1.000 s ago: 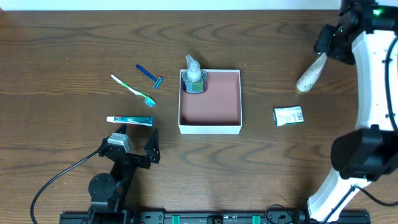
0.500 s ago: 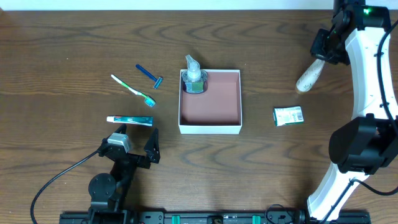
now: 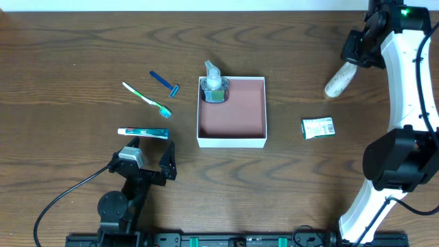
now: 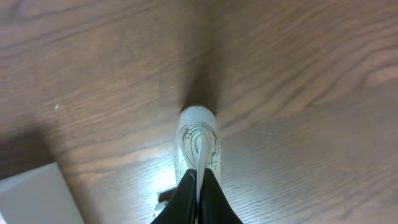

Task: Pack container
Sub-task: 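Carry the lotion tube over the box and lower it beside the soap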

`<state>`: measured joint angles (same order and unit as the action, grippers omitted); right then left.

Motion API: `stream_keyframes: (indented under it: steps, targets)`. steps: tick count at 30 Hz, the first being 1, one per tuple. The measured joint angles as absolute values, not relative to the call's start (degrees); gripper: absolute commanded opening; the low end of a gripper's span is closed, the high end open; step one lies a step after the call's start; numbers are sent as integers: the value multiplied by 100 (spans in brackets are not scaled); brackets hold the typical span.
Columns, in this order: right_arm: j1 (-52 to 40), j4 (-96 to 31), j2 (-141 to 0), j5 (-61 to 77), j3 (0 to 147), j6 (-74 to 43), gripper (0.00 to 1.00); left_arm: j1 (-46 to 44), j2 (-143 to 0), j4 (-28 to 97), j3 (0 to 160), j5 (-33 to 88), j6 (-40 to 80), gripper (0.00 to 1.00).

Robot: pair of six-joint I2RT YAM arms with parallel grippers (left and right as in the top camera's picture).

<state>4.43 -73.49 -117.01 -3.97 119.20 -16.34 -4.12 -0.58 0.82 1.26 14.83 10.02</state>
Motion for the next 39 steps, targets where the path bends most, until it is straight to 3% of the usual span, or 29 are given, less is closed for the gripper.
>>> stream_keyframes:
  steps: [9, 19, 29, 39]
  targets:
    - [115, -7452, -11170, 49, 12296, -1293, 1, -412, -58, 82, 126, 1483, 1002, 98]
    - [-1485, -7170, -10053, 224, 12477, -1251, 1, -412, -58, 82, 126, 1483, 1002, 98]
    - [-2615, -7179, -10309, 128, 12479, -1516, 1, -412, -58, 82, 126, 1483, 1002, 98]
    - [-2882, -7341, -10814, -1, 12477, -1938, 1, -412, -58, 84, 126, 1483, 1002, 98]
